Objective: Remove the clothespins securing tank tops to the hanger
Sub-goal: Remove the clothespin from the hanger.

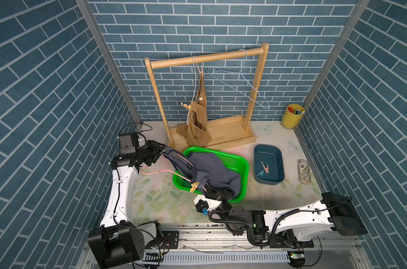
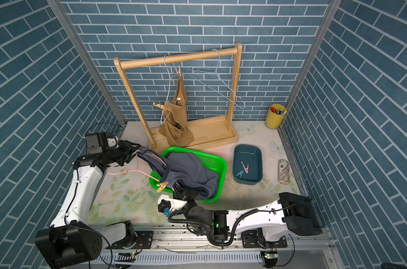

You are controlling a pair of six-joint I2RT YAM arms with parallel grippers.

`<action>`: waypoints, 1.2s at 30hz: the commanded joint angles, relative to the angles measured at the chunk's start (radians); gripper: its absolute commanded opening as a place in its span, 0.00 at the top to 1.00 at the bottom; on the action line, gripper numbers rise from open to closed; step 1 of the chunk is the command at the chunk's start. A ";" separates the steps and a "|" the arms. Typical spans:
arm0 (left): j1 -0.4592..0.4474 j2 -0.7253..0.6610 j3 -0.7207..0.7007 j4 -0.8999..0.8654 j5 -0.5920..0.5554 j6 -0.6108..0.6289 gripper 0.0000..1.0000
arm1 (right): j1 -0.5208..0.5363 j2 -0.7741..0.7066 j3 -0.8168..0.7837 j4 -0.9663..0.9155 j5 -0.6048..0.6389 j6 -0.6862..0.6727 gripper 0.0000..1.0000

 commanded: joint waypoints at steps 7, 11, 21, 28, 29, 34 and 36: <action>0.021 -0.013 -0.016 0.016 -0.005 0.016 0.56 | 0.006 -0.009 0.010 0.112 0.042 -0.047 1.00; 0.025 -0.020 -0.034 0.040 -0.002 -0.007 0.58 | 0.005 -0.006 0.008 0.114 0.045 -0.045 1.00; 0.042 -0.050 -0.043 0.056 0.004 -0.035 0.52 | 0.005 -0.020 -0.015 0.100 0.067 -0.028 1.00; 0.043 -0.067 -0.059 0.075 0.006 -0.052 0.44 | 0.006 -0.020 -0.020 0.099 0.059 -0.013 1.00; 0.044 -0.066 -0.064 0.085 0.008 -0.057 0.46 | 0.006 -0.020 -0.019 0.098 0.056 -0.012 1.00; 0.046 -0.056 -0.081 0.131 0.035 -0.094 0.59 | 0.005 -0.025 -0.025 0.099 0.054 -0.007 1.00; 0.048 -0.053 -0.080 0.133 0.038 -0.098 0.62 | 0.006 -0.032 -0.033 0.098 0.054 -0.002 1.00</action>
